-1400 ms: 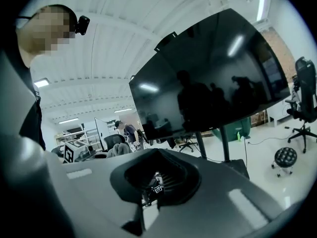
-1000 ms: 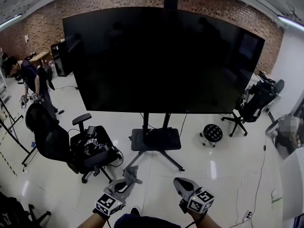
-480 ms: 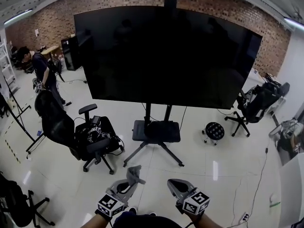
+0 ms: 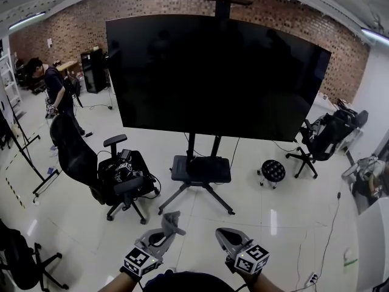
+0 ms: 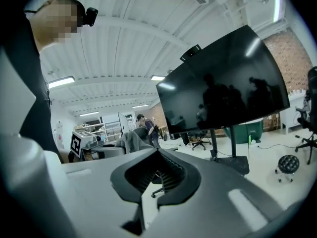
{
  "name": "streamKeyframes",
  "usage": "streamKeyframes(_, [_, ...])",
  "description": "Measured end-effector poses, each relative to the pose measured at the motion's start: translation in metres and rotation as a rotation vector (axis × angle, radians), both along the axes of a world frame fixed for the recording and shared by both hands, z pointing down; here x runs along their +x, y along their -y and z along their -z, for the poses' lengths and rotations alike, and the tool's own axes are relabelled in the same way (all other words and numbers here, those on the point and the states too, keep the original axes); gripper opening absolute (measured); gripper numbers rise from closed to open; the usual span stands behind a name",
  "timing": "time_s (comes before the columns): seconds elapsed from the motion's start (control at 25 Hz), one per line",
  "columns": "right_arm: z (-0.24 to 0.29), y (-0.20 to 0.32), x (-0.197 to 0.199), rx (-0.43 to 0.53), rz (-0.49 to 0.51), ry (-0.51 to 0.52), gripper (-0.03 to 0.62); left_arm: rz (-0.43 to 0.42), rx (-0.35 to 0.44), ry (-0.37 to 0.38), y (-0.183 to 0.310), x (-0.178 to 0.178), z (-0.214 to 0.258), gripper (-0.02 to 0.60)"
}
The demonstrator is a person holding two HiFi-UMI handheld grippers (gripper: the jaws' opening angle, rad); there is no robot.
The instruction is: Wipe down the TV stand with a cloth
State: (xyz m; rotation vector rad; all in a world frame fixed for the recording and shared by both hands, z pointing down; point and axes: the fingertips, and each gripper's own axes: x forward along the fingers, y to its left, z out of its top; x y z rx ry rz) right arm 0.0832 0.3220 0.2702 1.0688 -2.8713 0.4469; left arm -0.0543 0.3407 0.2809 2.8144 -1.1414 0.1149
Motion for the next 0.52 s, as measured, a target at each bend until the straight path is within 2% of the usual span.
streamKeyframes(0.52, [0.012,-0.011,-0.017,0.022,-0.047,0.015,0.003,-0.019,0.03,0.005,-0.006,-0.026,0.008,0.031])
